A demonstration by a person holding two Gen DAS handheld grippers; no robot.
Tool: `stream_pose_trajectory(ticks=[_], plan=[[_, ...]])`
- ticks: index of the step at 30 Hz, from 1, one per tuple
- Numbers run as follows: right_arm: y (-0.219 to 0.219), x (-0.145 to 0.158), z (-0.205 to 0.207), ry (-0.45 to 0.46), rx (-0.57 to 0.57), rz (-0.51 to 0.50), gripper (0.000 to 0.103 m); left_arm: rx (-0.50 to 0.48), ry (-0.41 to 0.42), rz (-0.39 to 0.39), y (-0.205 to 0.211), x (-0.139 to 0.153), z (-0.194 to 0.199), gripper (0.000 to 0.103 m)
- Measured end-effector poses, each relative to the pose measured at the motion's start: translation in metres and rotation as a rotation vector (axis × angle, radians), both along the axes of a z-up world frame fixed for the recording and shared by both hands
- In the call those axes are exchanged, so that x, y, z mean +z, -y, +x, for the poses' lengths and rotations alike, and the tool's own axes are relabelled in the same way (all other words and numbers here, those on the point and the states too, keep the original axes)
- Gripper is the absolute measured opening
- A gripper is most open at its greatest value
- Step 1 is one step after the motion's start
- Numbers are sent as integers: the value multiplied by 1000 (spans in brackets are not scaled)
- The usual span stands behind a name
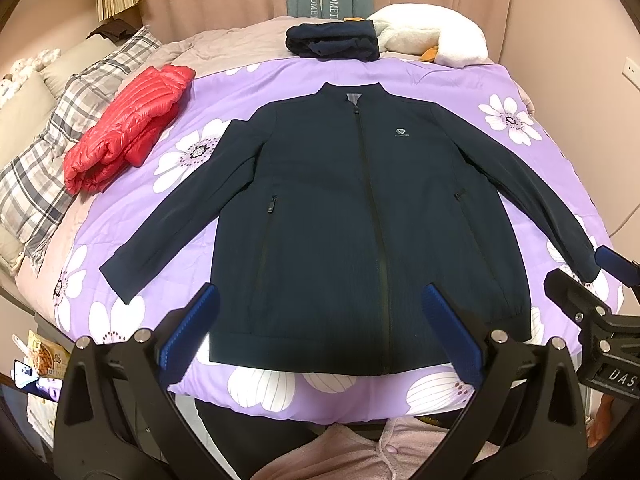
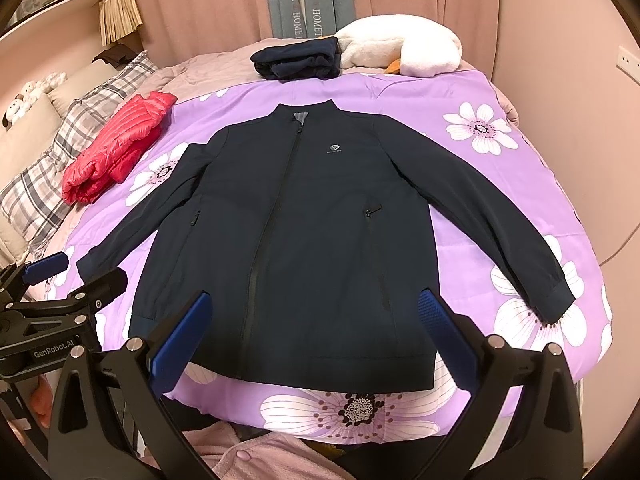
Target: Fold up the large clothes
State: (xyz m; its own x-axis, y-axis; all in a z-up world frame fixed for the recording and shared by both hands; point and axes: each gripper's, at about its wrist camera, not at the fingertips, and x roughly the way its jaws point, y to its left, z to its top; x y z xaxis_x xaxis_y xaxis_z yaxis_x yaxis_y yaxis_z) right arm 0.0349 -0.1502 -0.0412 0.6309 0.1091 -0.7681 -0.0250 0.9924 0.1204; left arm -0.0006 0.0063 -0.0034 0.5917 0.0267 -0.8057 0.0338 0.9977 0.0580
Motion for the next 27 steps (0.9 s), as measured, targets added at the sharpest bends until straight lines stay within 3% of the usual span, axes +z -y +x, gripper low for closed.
stream_pose_trajectory(ticks=[23, 25, 27], plan=[[2, -2, -1, 1, -5, 11, 102, -6, -5, 0, 3, -2, 1, 101], [4, -2, -1, 20, 2, 44, 102, -11, 3, -24, 2, -3, 2, 101], [11, -3, -2, 70, 22, 129, 102, -19, 18, -103, -5, -3, 4, 101]])
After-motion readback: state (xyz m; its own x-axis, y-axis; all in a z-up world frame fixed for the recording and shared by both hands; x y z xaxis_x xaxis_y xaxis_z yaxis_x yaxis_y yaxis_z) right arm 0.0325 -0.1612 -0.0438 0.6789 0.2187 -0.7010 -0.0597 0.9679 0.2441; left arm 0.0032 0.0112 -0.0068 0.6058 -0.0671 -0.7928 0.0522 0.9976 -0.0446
